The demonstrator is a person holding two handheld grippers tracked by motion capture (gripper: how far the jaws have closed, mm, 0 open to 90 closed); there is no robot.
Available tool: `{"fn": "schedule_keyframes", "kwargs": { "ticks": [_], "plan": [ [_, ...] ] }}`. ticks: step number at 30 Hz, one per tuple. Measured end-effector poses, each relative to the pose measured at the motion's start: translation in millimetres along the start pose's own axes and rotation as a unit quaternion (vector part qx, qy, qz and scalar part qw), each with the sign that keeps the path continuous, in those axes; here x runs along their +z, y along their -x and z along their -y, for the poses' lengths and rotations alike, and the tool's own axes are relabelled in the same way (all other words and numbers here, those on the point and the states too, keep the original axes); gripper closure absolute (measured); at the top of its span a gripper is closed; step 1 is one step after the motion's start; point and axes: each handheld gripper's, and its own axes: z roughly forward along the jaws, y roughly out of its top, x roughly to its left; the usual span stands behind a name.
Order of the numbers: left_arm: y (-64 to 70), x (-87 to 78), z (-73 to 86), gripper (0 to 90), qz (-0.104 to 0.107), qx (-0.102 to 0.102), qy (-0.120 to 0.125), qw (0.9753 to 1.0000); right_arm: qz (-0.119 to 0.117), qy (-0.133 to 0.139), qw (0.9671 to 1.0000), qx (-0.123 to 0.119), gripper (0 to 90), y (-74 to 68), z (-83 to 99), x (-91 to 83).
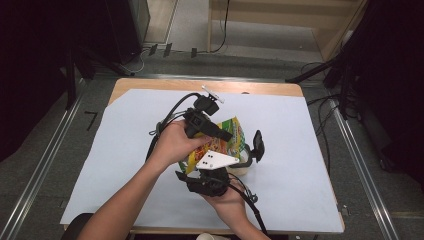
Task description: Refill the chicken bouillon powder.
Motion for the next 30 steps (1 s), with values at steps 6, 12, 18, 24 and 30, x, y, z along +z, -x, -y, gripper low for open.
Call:
{"fn": "schedule_keyframes", "kwargs": {
  "ticks": [6,12,18,24,30],
  "plan": [
    [2.3,1.7,-1.7,75.9,0.001,0.004,0.0,1.0,0.005,0.002,1.0,0.001,60.0,1.1,0.8,-1.4],
    [-0.8,1.4,-2.5,75.8,0.008,-0.001,0.001,1.0,0.006,0.001,1.0,0.0,60.1,1.2,-0.1,-3.2],
    [-4.1,-0.2,-2.3,75.9,0.011,-0.01,0.004,0.9999,0.004,0.001,1.0,0.002,60.0,0.7,-1.5,-3.7],
    [-5.1,-0.5,-2.3,75.9,0.012,-0.013,0.003,0.9998,0.003,0.001,1.0,0.0,60.0,0.7,-1.7,-4.5],
    [-5.6,-1.4,-2.2,75.7,0.012,-0.015,0.004,0.9998,0.003,0.002,1.0,0.0,60.0,0.6,-1.9,-4.7]
  ]
}}
